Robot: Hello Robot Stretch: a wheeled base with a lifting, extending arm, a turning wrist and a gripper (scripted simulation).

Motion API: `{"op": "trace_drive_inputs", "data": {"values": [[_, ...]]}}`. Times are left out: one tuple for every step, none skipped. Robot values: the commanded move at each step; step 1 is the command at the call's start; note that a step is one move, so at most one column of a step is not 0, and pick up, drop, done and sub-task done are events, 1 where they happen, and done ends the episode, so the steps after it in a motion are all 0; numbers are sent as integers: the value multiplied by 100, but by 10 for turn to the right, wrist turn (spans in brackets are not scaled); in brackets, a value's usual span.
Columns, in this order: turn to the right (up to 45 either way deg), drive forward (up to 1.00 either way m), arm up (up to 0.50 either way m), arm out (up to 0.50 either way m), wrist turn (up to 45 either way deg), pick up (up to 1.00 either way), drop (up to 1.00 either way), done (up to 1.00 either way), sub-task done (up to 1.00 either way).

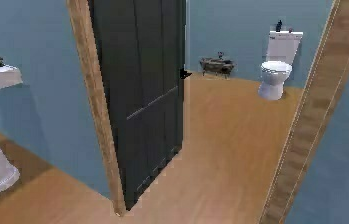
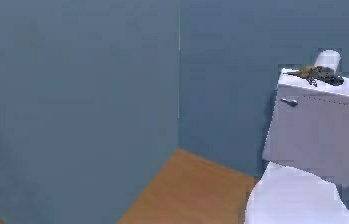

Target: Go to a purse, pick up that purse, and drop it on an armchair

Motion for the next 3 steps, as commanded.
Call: {"op": "trace_drive_inputs", "data": {"values": [[-450, 0, 0, 0, 0, 0, 0, 0, 0], [-240, 0, 0, 0, 0, 0, 0, 0, 0], [0, 20, 0, 0, 0, 0, 0, 0, 0]]}}
